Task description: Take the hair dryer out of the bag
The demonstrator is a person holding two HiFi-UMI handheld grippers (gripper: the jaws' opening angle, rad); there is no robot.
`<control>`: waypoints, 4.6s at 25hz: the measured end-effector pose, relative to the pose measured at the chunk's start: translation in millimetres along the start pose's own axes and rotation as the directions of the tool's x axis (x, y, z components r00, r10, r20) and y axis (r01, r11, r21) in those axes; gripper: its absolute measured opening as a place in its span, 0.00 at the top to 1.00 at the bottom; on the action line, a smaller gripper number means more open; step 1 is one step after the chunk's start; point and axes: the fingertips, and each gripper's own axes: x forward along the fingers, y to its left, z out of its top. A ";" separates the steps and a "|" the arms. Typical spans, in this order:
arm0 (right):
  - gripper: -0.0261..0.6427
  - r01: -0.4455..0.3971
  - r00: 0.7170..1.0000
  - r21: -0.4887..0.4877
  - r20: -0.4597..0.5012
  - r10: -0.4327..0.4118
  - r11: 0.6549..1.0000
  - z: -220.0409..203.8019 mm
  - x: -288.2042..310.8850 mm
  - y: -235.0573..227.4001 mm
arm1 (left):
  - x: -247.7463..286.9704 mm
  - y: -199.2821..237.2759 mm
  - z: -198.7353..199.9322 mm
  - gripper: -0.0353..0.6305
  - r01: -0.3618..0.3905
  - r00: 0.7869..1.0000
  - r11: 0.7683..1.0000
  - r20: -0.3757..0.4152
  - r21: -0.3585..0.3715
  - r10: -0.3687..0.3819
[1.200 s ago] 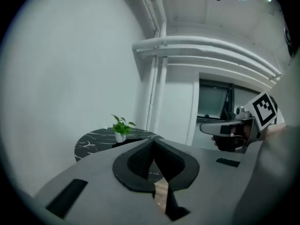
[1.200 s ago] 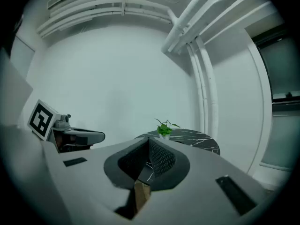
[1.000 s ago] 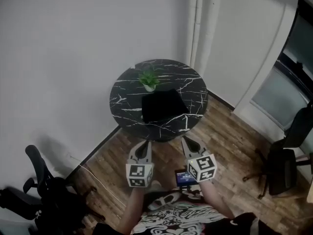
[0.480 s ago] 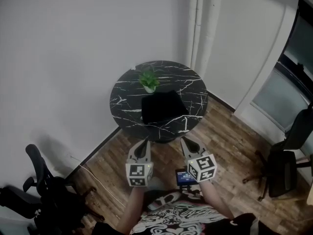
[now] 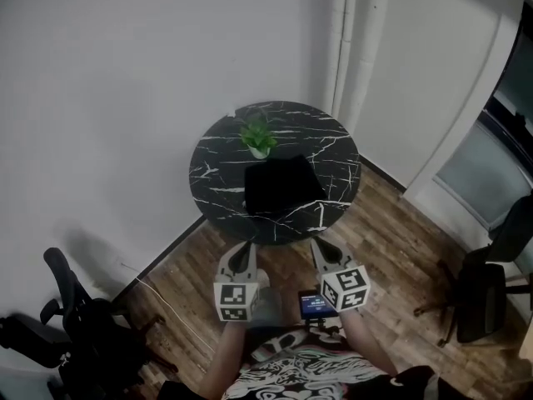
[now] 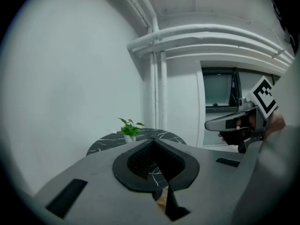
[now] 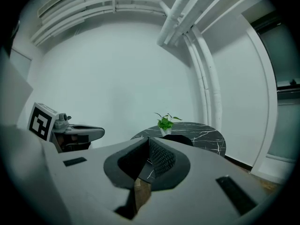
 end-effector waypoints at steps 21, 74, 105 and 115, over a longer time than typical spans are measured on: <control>0.93 0.089 0.985 -0.026 -0.143 -0.092 0.996 30.2 204.6 -50.1 | 190.0 145.1 1.1 0.93 0.084 0.994 0.994 -0.057 -0.073 -0.088; 0.93 -0.027 0.881 0.054 -0.471 0.050 0.998 -65.8 346.2 -82.2 | 301.2 138.4 -178.3 0.67 0.276 0.765 0.913 -0.506 -0.299 -0.398; 0.74 -0.070 0.783 0.366 -0.557 0.279 0.928 -93.0 364.2 -45.0 | 295.2 102.4 -126.5 0.90 0.533 0.791 0.841 -0.410 0.097 -0.454; 0.68 -0.035 0.812 0.635 -0.432 0.393 0.771 -77.7 372.1 -50.0 | 292.9 97.2 -107.0 0.90 0.565 0.807 0.806 -0.320 0.177 -0.496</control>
